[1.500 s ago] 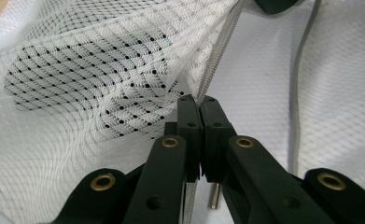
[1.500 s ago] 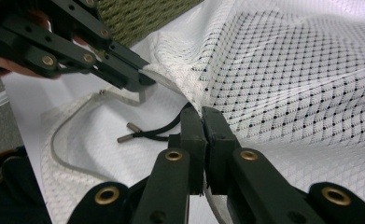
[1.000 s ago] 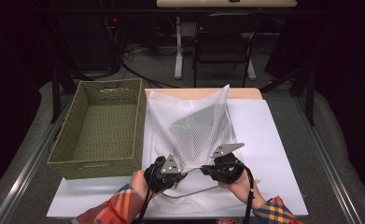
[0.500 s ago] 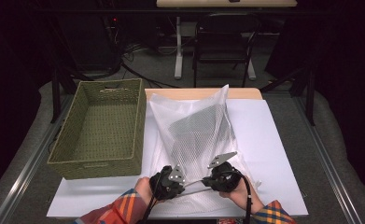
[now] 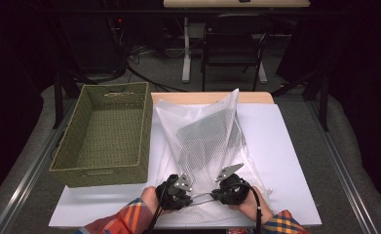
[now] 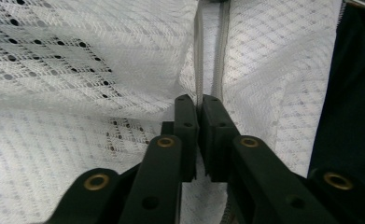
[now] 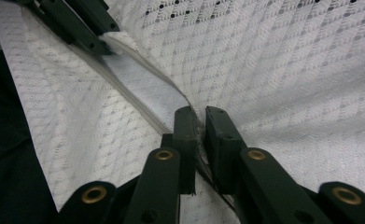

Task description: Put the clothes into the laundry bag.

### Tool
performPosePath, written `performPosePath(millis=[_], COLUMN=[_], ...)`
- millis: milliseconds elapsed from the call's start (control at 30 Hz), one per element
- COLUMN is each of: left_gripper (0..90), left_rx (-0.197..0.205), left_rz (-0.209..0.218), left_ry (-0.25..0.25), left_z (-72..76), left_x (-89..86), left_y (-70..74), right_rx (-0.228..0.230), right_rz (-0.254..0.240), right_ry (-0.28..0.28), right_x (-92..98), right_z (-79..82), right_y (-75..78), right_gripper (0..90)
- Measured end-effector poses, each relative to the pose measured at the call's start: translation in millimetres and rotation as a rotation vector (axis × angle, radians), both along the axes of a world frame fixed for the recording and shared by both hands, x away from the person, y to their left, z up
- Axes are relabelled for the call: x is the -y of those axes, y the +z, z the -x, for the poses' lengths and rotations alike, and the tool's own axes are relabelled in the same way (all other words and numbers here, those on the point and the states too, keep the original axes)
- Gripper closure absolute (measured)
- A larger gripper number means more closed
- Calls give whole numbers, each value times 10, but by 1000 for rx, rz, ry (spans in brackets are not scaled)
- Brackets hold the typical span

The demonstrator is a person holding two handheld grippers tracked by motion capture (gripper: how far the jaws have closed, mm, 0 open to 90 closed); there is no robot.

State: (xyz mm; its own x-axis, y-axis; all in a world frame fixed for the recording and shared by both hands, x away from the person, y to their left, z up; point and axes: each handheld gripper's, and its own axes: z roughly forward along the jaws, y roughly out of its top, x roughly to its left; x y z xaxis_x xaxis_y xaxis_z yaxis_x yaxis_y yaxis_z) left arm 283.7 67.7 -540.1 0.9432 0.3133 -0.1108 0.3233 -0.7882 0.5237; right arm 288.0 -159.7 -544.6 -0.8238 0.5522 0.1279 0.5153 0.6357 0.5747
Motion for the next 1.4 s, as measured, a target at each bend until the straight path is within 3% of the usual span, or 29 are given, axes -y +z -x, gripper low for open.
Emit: performPosePath(millis=[100,200,300,533,767,967,1133,1400], left_gripper=[722,614,536,330,243,167,144,116], left_rx=[-5,-19,-35,22,90,152,189,236], left_rz=[5,5,29,52,68,97,152,201], left_ry=[-10,-7,8,48,86,128,188,255], left_z=[1,-4,-9,10,30,59,75,149], left_x=[-2,-26,-79,-183,-264,-388,-557,-870], left_y=[5,20,42,180,328,477,581,717], right_rx=[-12,-58,-49,-9,52,115,160,251], right_rz=[-10,-37,-57,-77,-94,-119,-110,-165], right_ry=[3,7,36,59,17,-31,-67,-155], right_x=[19,41,61,59,99,205,333,594], right_z=[-10,-14,1,64,106,140,172,250], right_y=[1,18,52,163,274,386,460,606], right_gripper=[771,681,602,452,288,204,182,140])
